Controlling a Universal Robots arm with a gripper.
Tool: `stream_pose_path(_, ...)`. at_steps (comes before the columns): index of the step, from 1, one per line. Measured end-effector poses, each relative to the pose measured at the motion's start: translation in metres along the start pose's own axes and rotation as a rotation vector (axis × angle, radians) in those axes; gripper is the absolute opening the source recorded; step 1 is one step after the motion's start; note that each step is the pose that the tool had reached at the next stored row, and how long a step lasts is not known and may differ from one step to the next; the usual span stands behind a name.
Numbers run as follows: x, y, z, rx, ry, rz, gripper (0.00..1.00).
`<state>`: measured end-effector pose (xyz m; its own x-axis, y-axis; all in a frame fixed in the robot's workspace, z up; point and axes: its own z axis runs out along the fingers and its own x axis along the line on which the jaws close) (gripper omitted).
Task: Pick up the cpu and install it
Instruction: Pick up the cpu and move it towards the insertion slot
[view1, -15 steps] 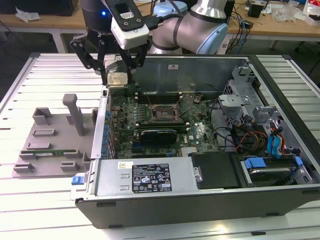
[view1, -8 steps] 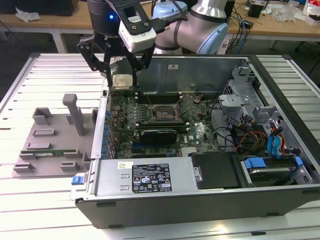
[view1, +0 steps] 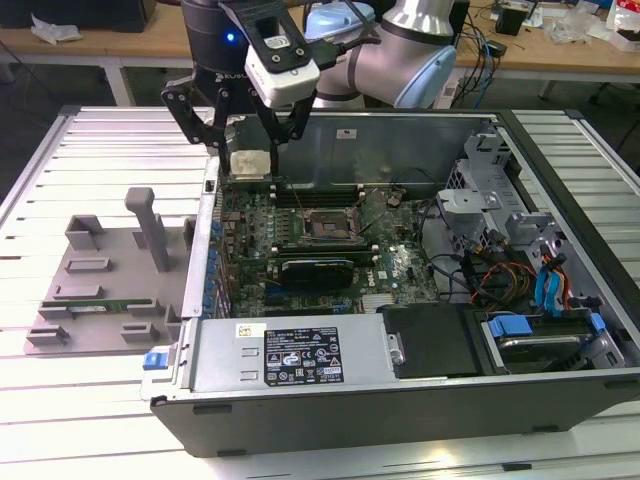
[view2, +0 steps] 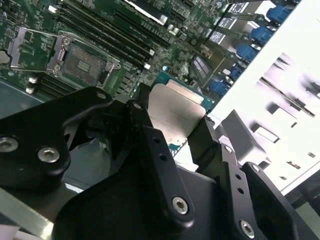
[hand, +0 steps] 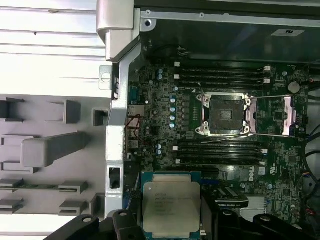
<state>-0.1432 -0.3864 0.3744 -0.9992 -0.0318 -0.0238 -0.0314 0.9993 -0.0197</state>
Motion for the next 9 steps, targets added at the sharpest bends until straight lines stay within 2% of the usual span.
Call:
stream_pose_path(6,-0.0047,0.0002,0.0039,0.0011,0.0001,0.0,0.55)
stream_pose_path(9,-0.0101,0.0027,0.0078,0.0012,0.0004,0.0,0.55)
